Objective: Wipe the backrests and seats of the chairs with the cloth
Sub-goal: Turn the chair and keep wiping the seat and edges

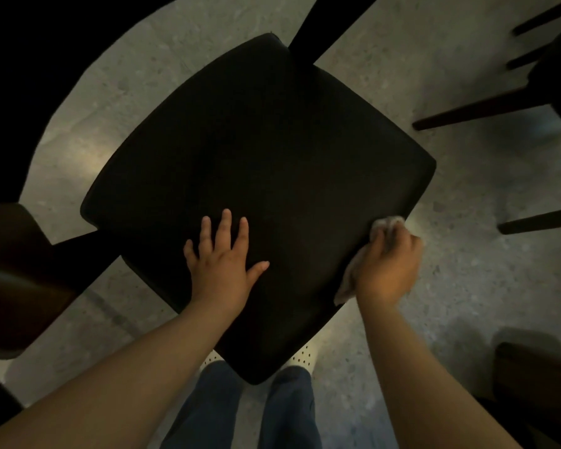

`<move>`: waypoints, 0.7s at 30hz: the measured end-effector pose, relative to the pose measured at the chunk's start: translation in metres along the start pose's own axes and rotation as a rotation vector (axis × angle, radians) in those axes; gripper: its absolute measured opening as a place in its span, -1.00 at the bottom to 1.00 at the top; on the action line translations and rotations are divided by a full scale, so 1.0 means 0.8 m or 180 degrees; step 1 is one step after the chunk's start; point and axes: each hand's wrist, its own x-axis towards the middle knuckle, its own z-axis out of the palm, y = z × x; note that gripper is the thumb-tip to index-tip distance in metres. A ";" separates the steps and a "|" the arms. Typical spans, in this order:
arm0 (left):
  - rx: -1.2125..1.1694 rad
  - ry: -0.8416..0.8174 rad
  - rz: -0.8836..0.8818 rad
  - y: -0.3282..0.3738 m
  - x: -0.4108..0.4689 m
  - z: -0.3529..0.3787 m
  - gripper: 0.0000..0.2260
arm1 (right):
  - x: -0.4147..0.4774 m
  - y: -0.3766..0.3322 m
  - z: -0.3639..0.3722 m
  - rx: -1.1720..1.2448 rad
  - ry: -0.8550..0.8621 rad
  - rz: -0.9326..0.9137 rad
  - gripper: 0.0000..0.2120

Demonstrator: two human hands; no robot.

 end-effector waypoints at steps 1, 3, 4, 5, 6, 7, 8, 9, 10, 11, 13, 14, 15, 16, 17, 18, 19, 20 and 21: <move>-0.0003 0.0020 0.0010 0.000 0.000 0.001 -0.29 | 0.003 0.000 -0.003 0.0105 0.0120 0.0317 -0.72; -0.0029 0.0090 0.0050 -0.004 0.000 0.004 -0.29 | -0.007 -0.013 -0.006 0.0173 0.0096 0.0193 -0.73; -0.0053 0.0133 0.0081 -0.007 0.001 0.004 -0.30 | -0.019 -0.026 -0.005 0.0171 -0.0078 -0.0154 -0.73; -0.0082 0.0172 0.0120 -0.011 0.002 0.005 -0.30 | -0.033 -0.039 -0.001 0.0162 -0.0286 -0.0554 -0.74; -0.0118 0.0201 0.0163 -0.017 0.003 0.005 -0.31 | -0.048 -0.051 0.005 0.0140 -0.0471 -0.0934 -0.73; -0.0152 0.0231 0.0205 -0.022 0.004 0.005 -0.33 | -0.061 -0.062 0.013 0.0093 -0.0624 -0.1268 -0.74; -0.0173 0.0262 0.0245 -0.028 0.004 0.006 -0.34 | -0.073 -0.071 0.022 0.0002 -0.0740 -0.1557 -0.74; -0.0173 0.0289 0.0281 -0.034 0.005 0.007 -0.36 | -0.081 -0.077 0.030 -0.0130 -0.0827 -0.1772 -0.74; -0.0154 0.0305 0.0312 -0.040 0.005 0.008 -0.37 | -0.087 -0.079 0.037 -0.0272 -0.0902 -0.1900 -0.73; -0.0125 0.0312 0.0342 -0.044 0.005 0.009 -0.38 | -0.090 -0.078 0.041 -0.0403 -0.0955 -0.1977 -0.72; -0.0097 0.0308 0.0390 -0.048 0.004 0.010 -0.39 | -0.087 -0.061 0.040 -0.0560 -0.0918 -0.2046 -0.71; -0.0092 0.0295 0.0408 -0.048 0.004 0.010 -0.39 | -0.083 -0.047 0.034 -0.0570 -0.0823 -0.1947 -0.72; -0.0070 0.0278 0.0415 -0.047 0.003 0.009 -0.39 | -0.077 -0.030 0.026 -0.0530 -0.0684 -0.1668 -0.74; -0.0031 0.0261 0.0419 -0.045 0.003 0.008 -0.39 | -0.068 -0.010 0.016 -0.0443 -0.0509 -0.1196 -0.76; 0.0007 0.0244 0.0422 -0.043 0.003 0.007 -0.39 | -0.057 0.011 0.005 -0.0338 -0.0309 -0.0589 -0.77; 0.0036 0.0225 0.0423 -0.042 0.002 0.007 -0.39 | -0.046 0.030 -0.007 -0.0251 -0.0108 0.0028 -0.75; 0.0058 0.0205 0.0424 -0.040 0.002 0.006 -0.39 | -0.037 0.045 -0.018 -0.0219 0.0047 0.0511 -0.73; 0.0078 0.0195 0.0422 -0.040 0.001 0.006 -0.40 | -0.032 0.053 -0.026 -0.0220 0.0123 0.0736 -0.72; 0.0098 0.0195 0.0418 -0.039 0.000 0.006 -0.40 | -0.033 0.053 -0.030 -0.0225 0.0093 0.0672 -0.71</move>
